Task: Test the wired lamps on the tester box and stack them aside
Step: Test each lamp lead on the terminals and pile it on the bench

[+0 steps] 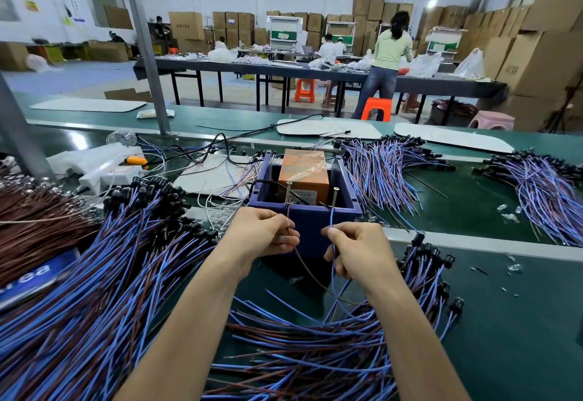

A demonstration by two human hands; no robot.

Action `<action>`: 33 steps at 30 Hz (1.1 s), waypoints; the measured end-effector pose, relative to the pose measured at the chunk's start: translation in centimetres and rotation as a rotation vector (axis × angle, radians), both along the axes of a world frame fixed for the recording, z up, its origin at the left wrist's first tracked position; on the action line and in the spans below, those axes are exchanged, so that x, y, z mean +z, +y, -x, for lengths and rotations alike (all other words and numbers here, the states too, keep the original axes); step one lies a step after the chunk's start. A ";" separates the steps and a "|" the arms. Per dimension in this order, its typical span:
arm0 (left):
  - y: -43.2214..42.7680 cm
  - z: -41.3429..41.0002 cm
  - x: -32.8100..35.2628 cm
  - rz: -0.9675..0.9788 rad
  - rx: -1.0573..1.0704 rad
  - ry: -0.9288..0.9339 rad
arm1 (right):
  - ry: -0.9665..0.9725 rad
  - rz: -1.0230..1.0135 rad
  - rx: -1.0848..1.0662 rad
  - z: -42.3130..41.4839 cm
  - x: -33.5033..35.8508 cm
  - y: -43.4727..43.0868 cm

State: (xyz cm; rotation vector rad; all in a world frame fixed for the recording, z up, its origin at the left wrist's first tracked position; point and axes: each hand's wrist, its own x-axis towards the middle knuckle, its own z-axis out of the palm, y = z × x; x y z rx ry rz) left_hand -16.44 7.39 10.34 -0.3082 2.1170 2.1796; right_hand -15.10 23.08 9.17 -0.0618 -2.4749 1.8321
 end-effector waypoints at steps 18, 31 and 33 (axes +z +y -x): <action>-0.2 0.0 -0.1 -0.019 -0.041 -0.020 | 0.017 -0.022 0.000 -0.2 0.2 0.2; -4.7 -0.1 0.7 0.467 -0.261 0.067 | -0.314 -0.153 0.675 -2.5 2.7 0.6; -6.9 0.3 0.0 0.929 -0.175 0.011 | -0.284 -0.268 0.728 -2.9 3.1 0.7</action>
